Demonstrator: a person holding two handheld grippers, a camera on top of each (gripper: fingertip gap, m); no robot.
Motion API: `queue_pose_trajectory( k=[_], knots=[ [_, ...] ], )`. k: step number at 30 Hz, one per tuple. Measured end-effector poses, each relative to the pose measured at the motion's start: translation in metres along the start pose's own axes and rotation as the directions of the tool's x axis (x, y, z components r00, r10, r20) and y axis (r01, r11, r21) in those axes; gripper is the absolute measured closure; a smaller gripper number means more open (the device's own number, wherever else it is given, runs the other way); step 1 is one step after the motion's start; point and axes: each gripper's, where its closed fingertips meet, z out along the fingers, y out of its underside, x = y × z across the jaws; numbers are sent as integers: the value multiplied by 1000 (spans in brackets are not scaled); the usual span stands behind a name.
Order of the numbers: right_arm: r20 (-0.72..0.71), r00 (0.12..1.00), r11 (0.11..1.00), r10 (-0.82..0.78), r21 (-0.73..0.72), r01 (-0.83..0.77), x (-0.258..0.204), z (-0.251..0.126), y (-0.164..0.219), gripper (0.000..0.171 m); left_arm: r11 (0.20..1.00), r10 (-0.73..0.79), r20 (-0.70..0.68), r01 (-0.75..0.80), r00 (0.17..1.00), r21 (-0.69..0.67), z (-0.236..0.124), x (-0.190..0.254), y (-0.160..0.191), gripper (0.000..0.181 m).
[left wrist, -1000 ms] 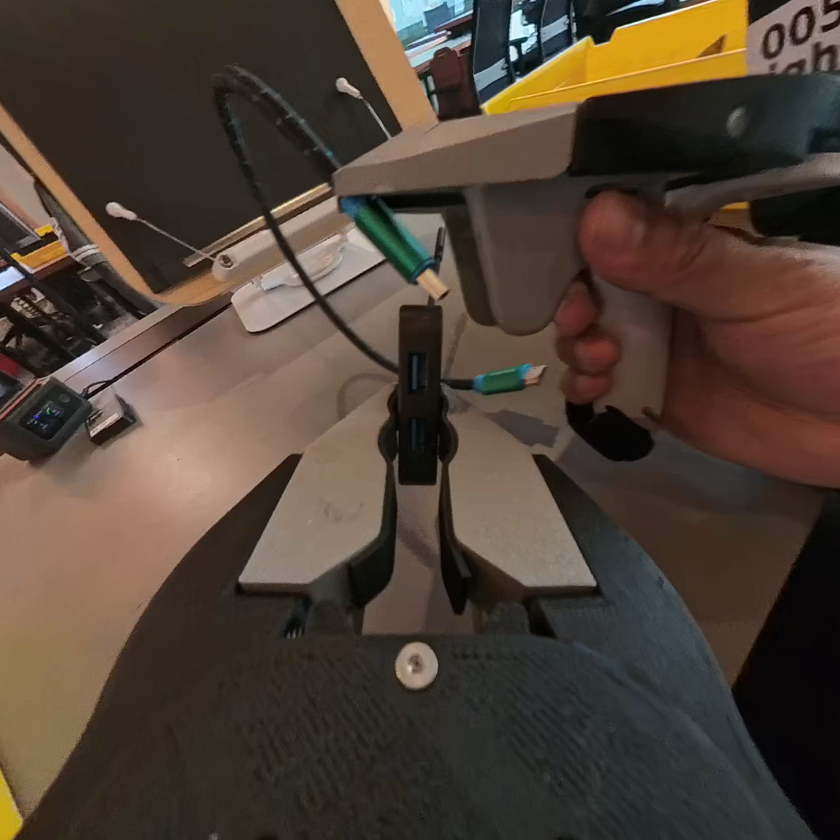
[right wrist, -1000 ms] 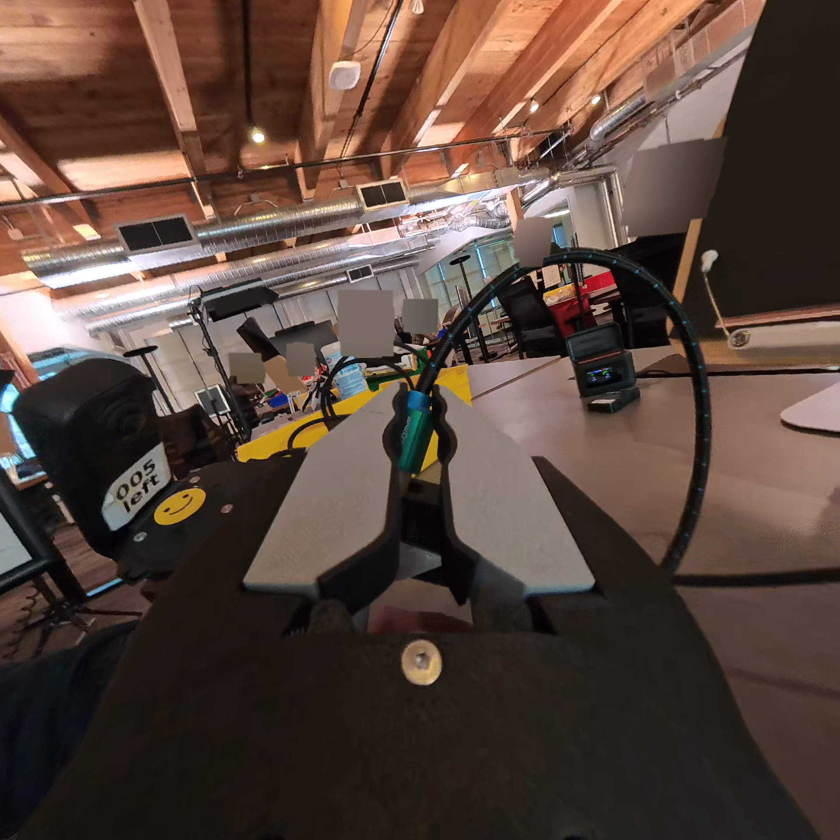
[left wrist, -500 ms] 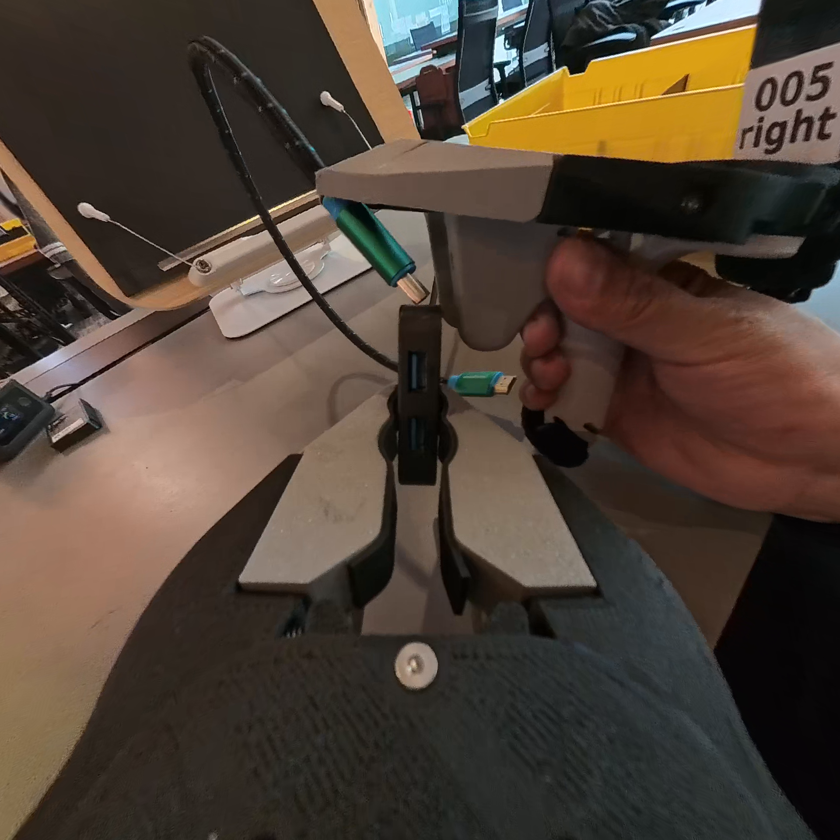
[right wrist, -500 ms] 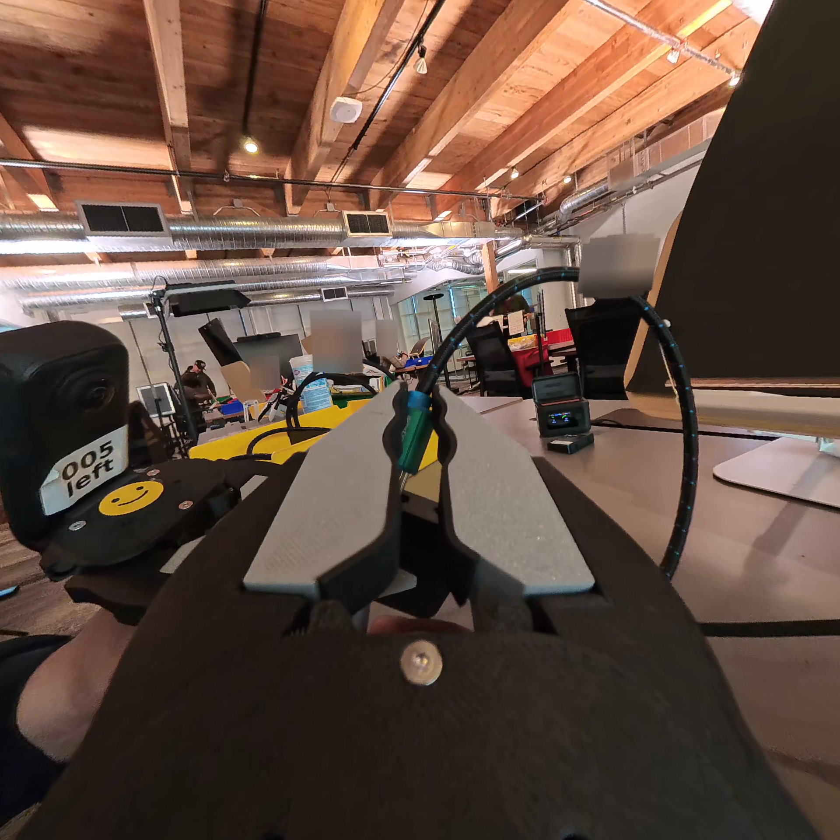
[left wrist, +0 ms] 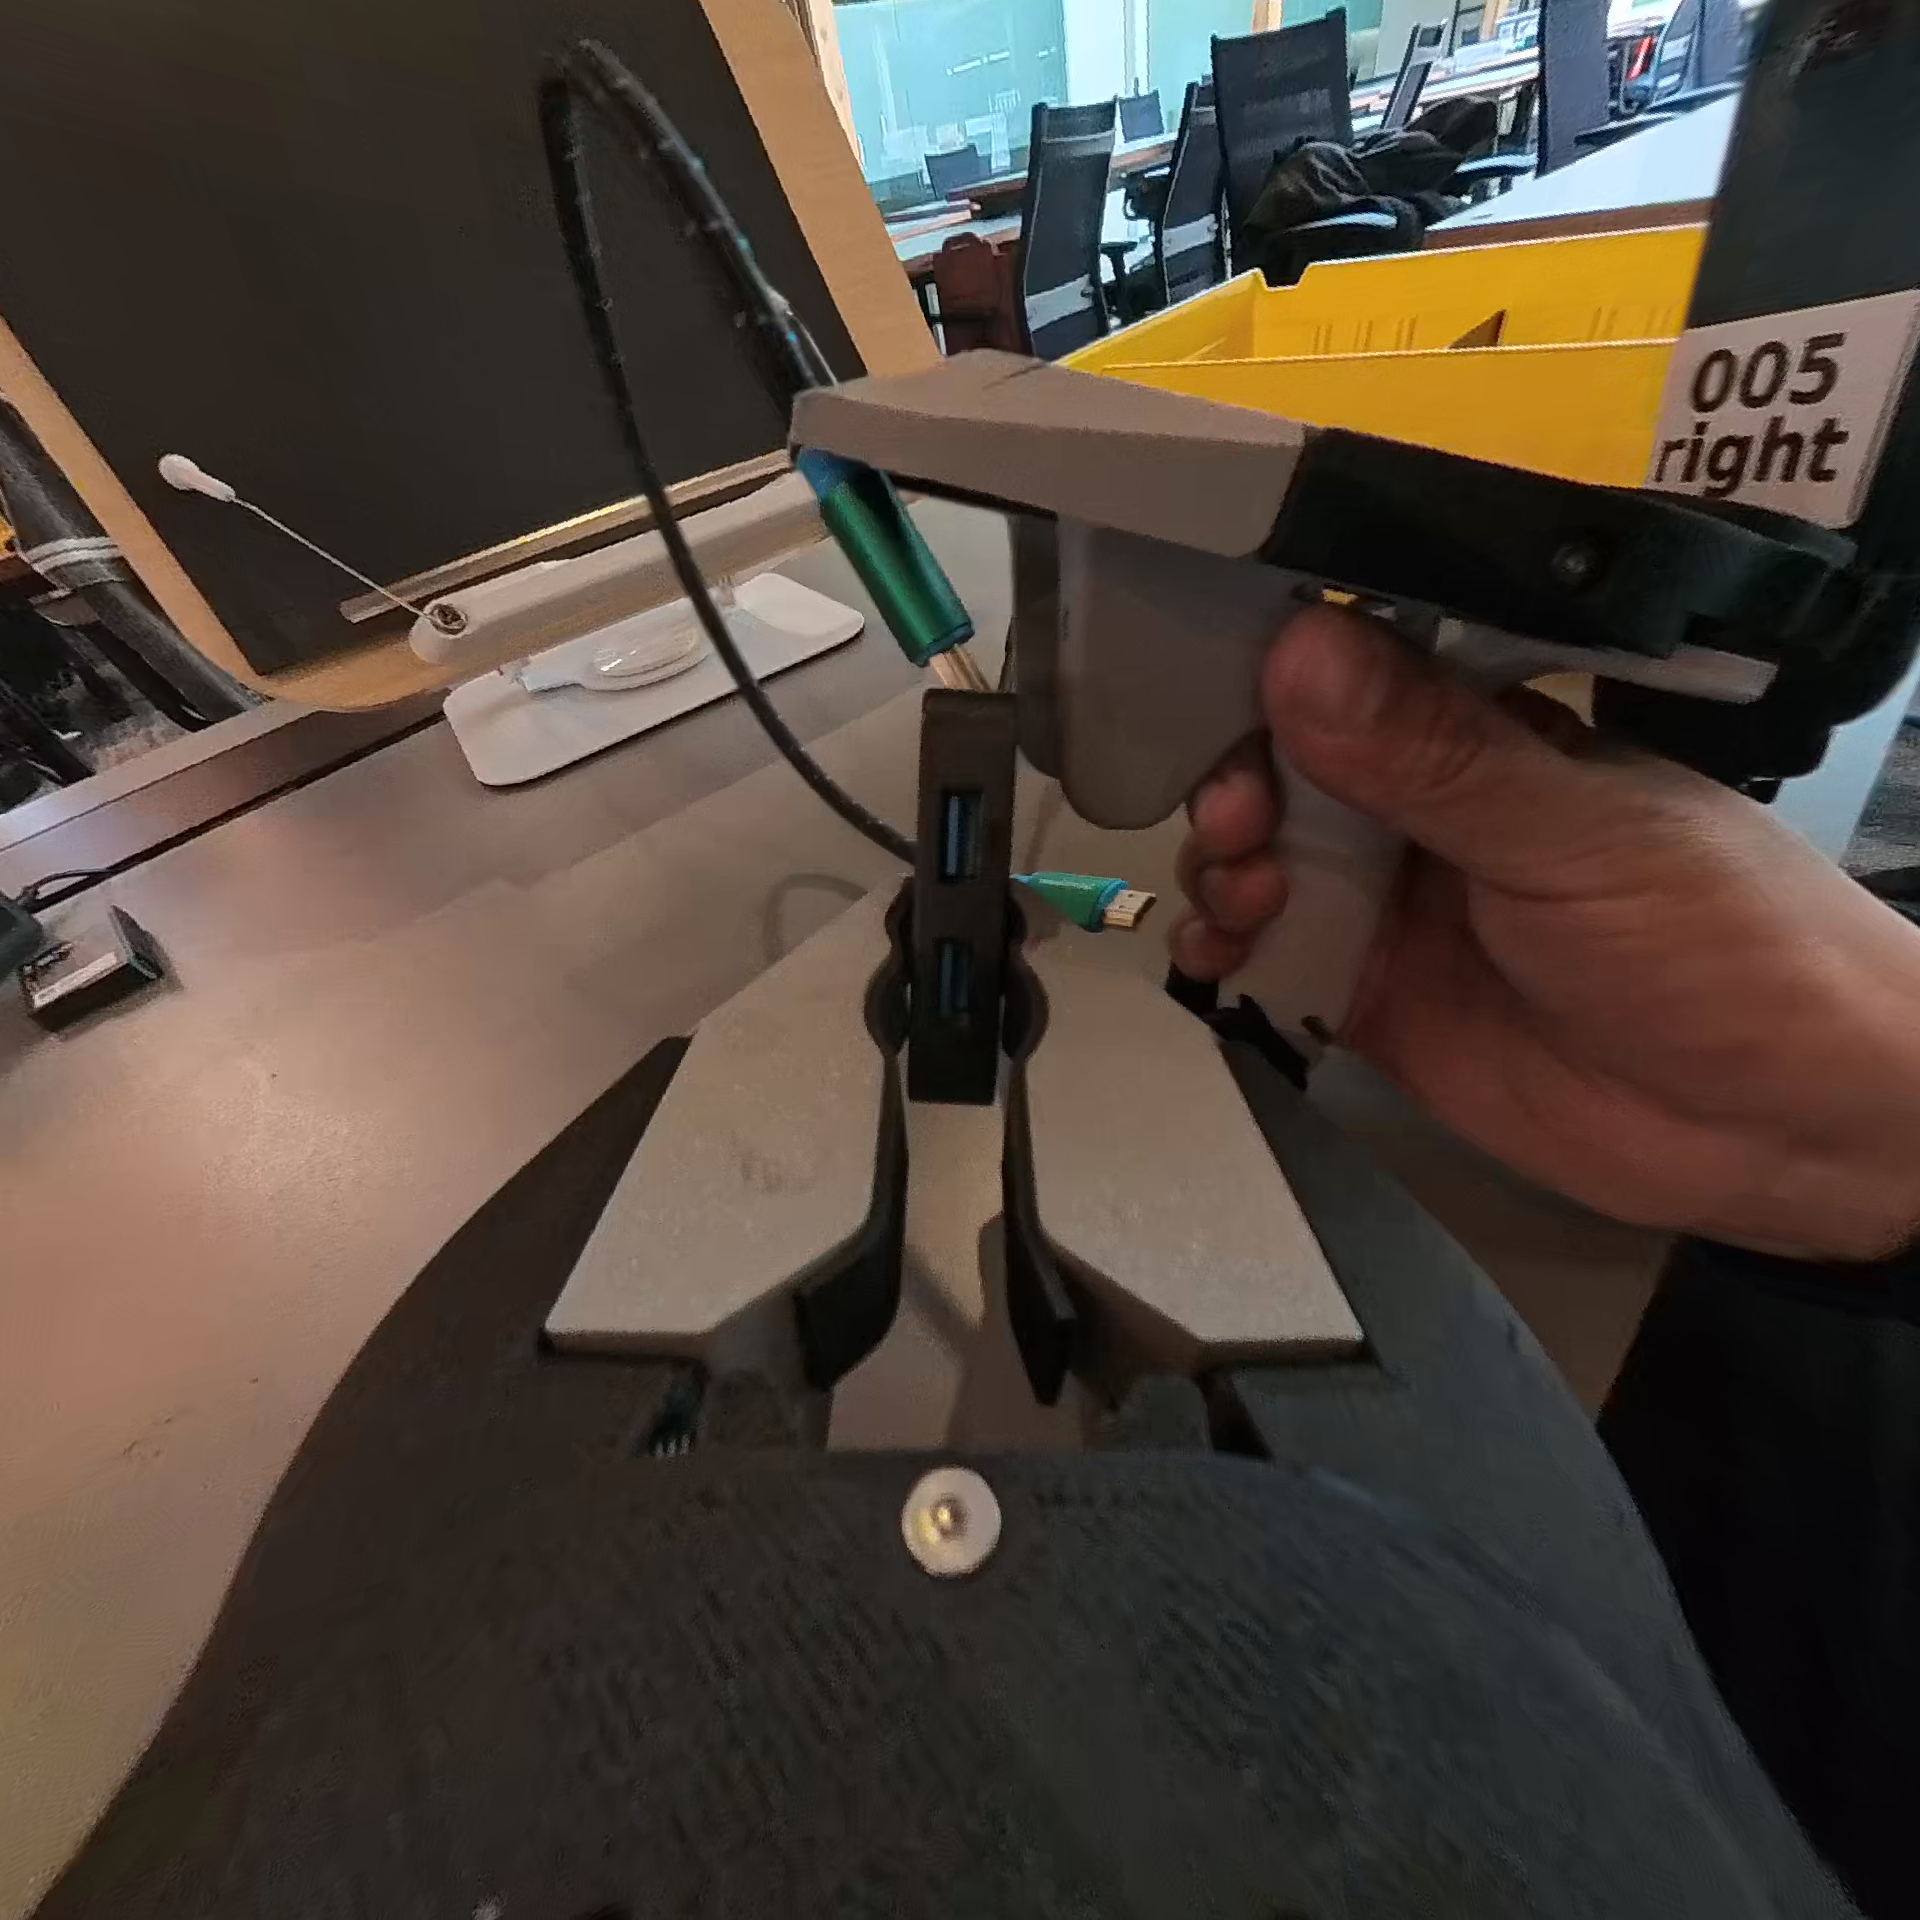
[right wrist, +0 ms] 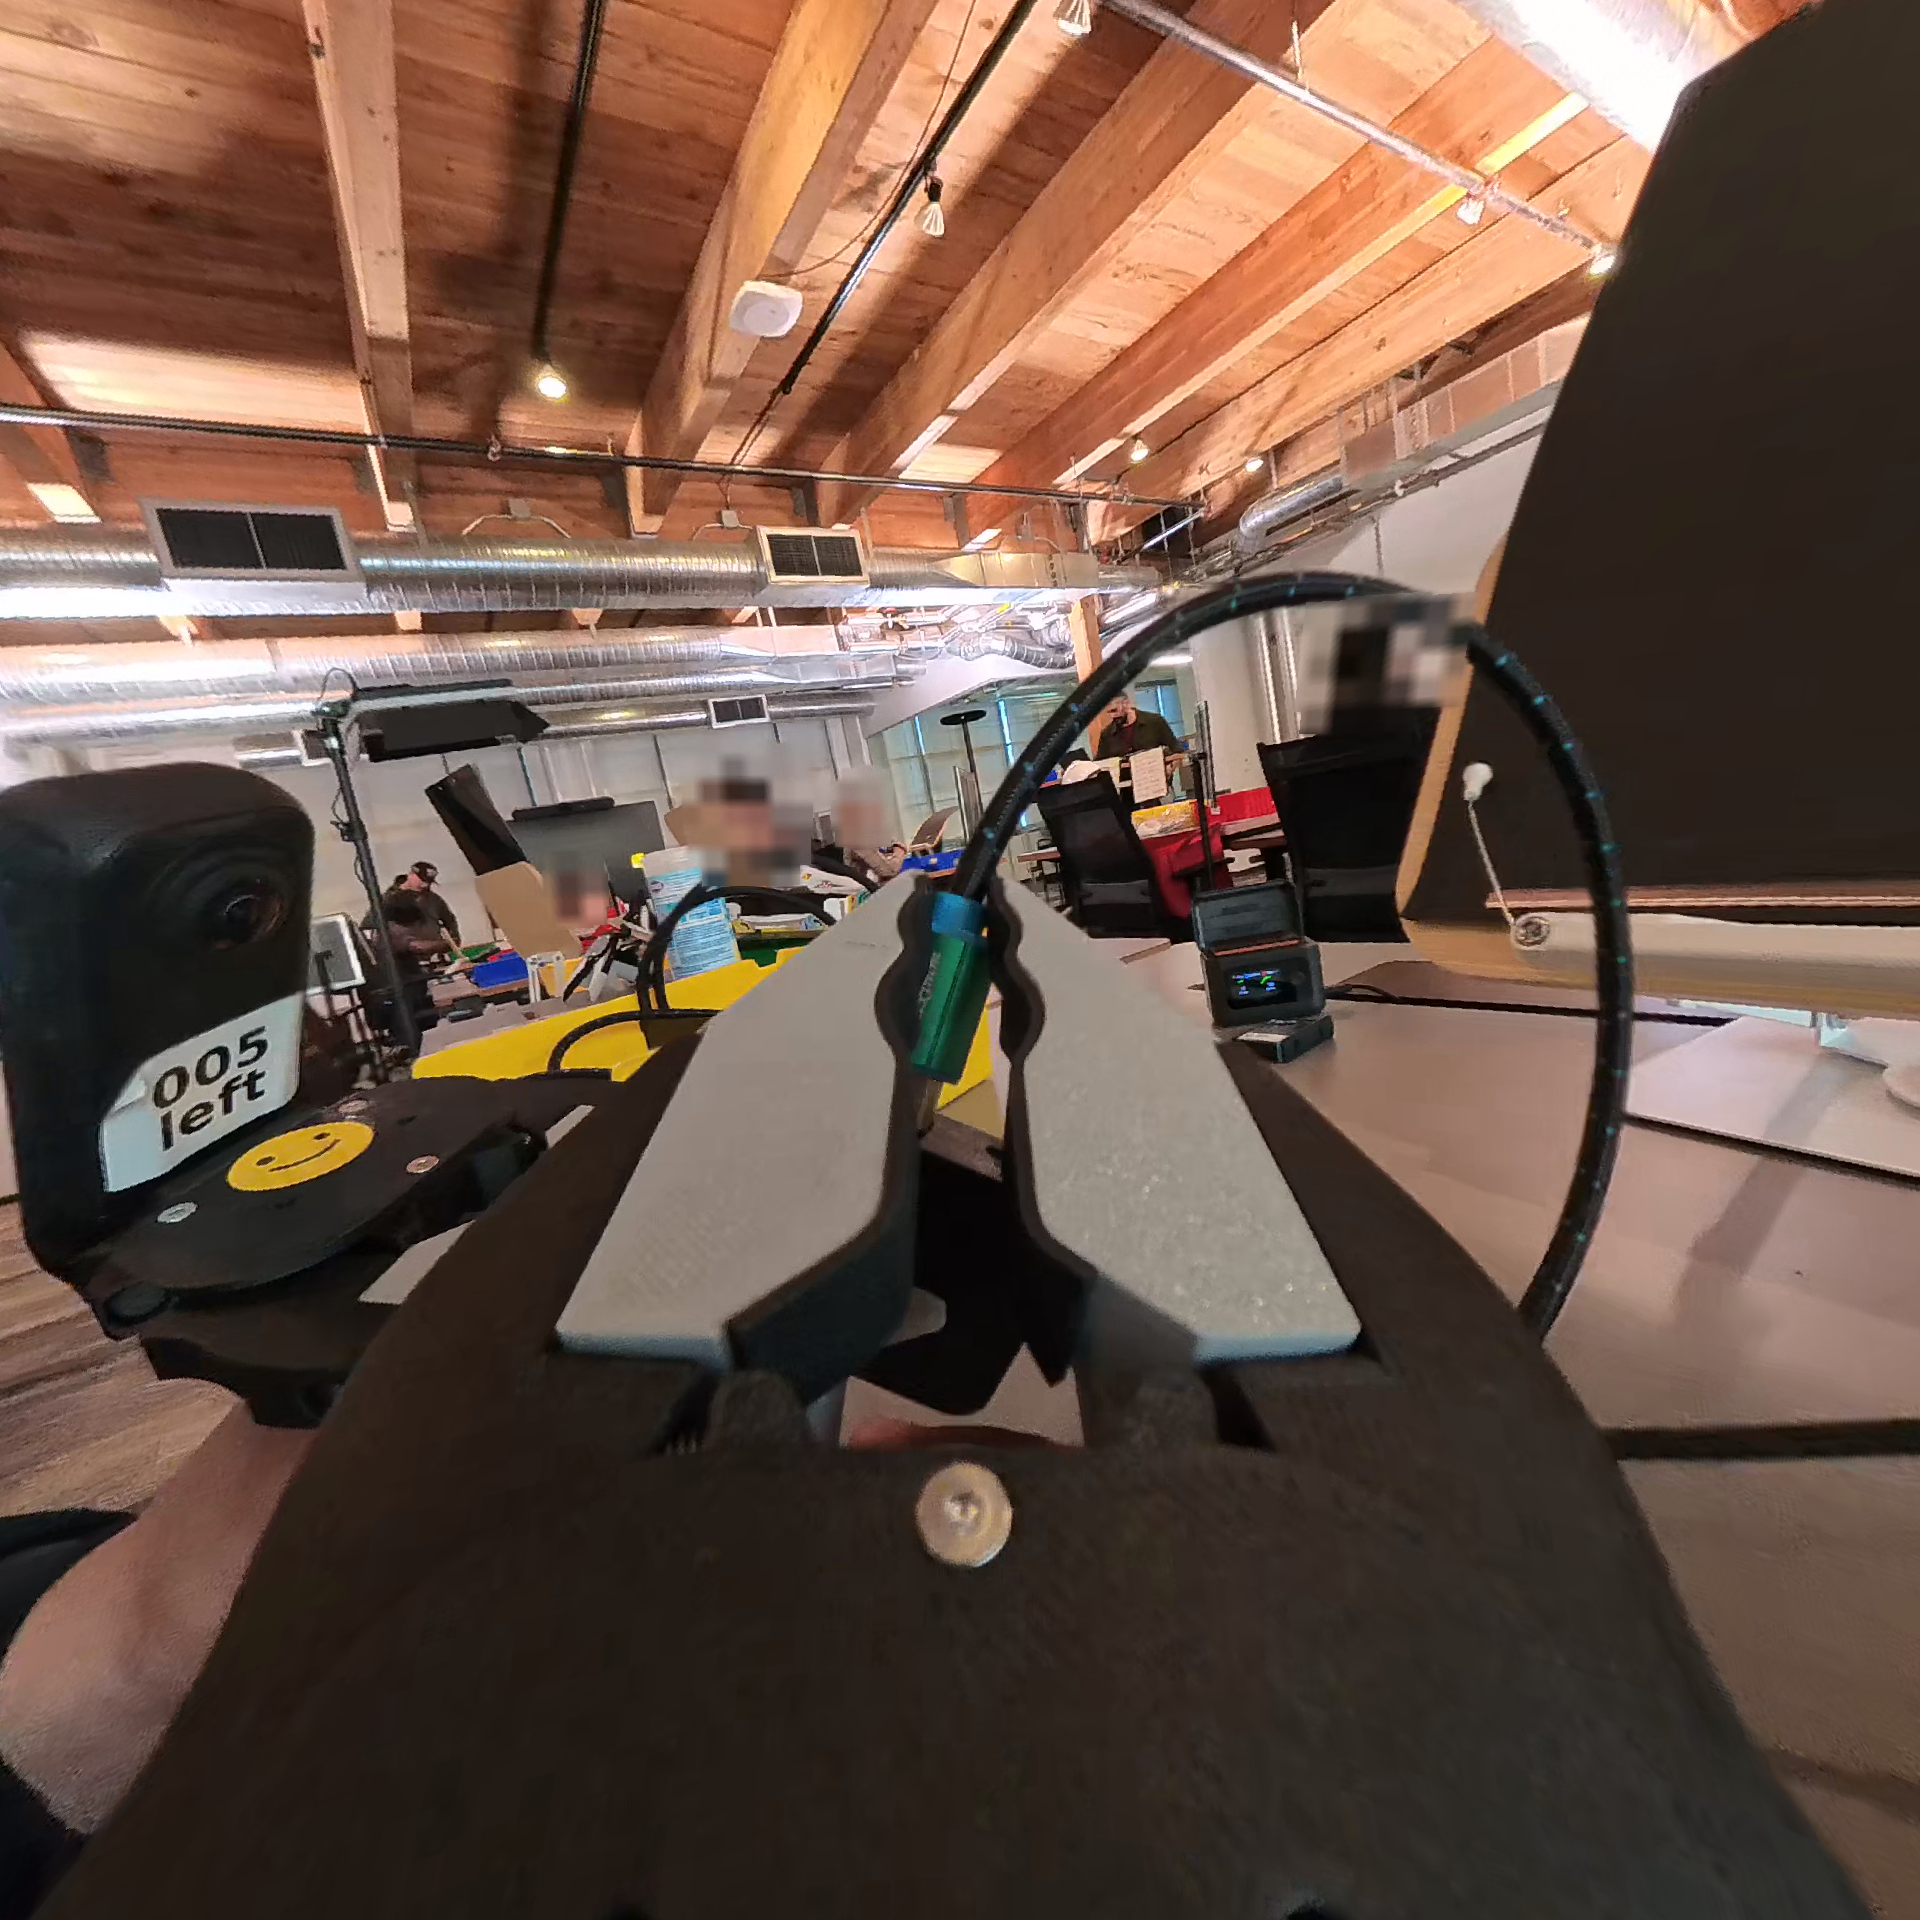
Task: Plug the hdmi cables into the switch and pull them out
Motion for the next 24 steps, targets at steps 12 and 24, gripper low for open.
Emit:
queue_pose_trajectory(
  k=[12,24],
  knots=[
    [38,998,998,59,13,-60,-1,-8,-9,163,998,-48,94,45,994,42,-7,-19,-4,171],
    [62,998,1000,-16,-1,16,-6,-9,-12,163,999,-2,32,1,999,40,-4,-5,-5,171]
  ],
)
